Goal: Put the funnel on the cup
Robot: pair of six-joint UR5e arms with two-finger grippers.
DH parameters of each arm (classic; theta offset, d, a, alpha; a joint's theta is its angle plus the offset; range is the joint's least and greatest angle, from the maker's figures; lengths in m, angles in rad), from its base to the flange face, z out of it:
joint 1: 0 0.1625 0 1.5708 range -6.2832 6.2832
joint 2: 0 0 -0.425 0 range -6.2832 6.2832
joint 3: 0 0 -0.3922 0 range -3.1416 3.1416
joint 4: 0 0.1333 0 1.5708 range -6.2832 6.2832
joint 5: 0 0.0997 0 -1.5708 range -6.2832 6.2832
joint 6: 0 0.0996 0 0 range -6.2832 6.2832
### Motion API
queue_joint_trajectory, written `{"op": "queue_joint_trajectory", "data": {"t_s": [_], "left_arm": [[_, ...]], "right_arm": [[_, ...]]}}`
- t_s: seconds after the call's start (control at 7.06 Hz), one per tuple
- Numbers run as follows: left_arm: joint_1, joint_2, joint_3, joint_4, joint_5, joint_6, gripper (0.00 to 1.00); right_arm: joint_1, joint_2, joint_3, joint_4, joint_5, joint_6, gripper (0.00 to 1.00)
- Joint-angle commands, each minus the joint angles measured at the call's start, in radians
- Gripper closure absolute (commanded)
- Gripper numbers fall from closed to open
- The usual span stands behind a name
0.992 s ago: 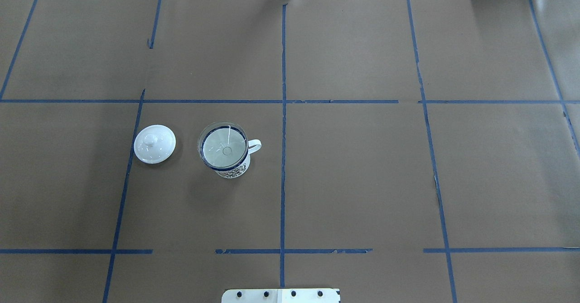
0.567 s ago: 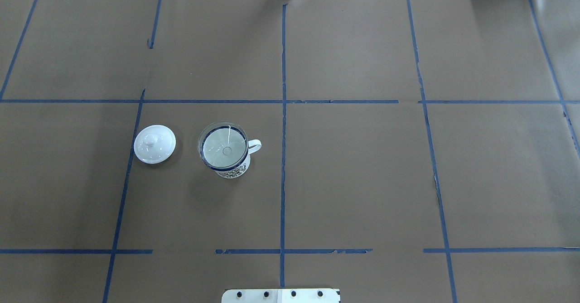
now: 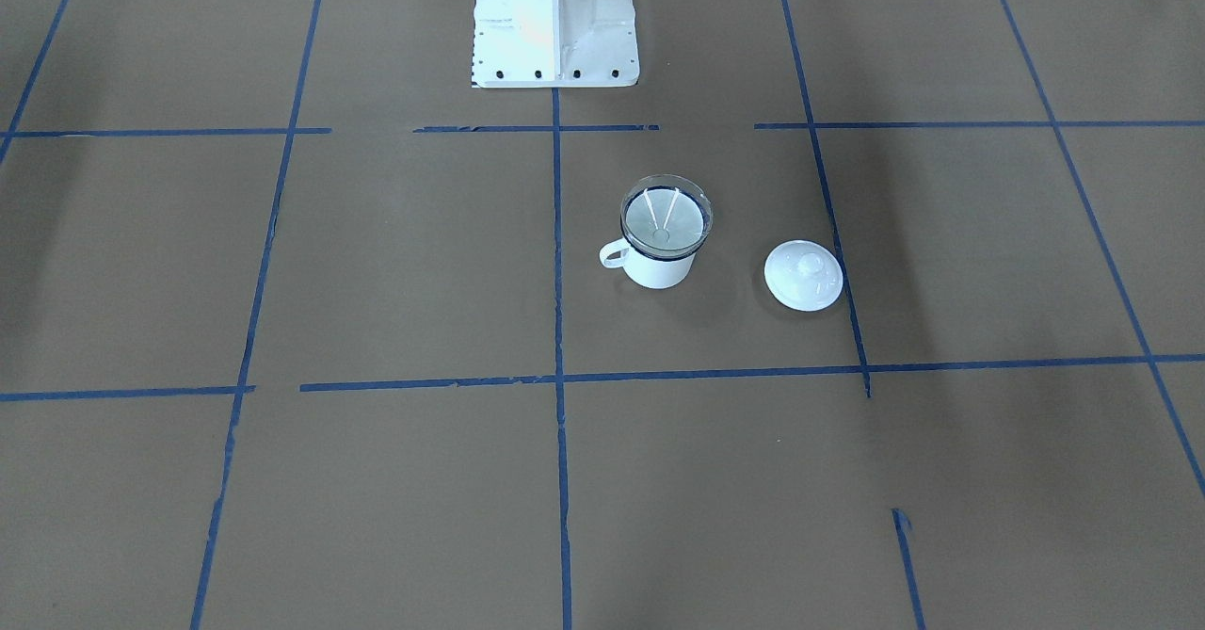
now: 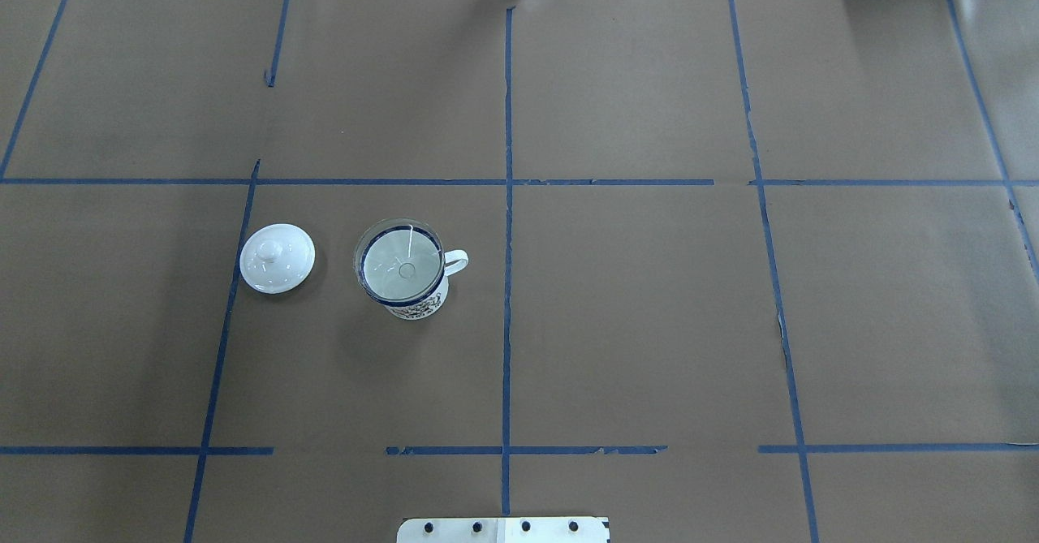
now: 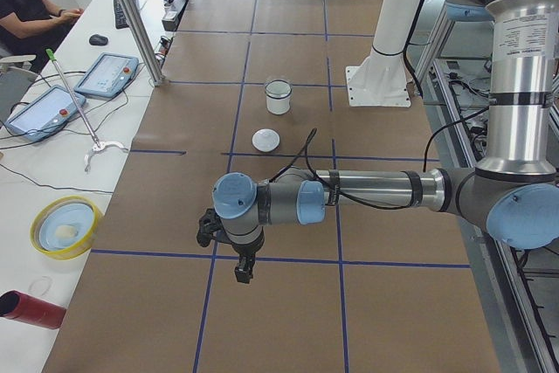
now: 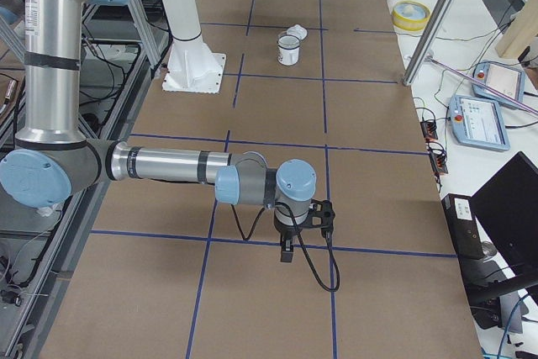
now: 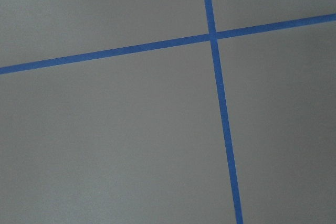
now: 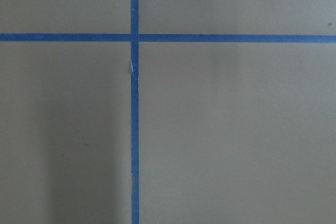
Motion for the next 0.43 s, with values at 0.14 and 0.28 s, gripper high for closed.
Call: {"op": "queue_joint_trajectory", "data": {"t_s": [0.14,0.28], "left_arm": [[-0.002,-0.002,0.0,0.0,0.002,-0.001,0.0],[-0.002,-0.005,0.0,0.0,0.0,0.001,0.0]], "right_arm": [[0.0,0.0,0.0,0.0,0.0,0.0,0.0],[0.0,0.0,0.0,0.0,0.0,0.0,0.0]]}}
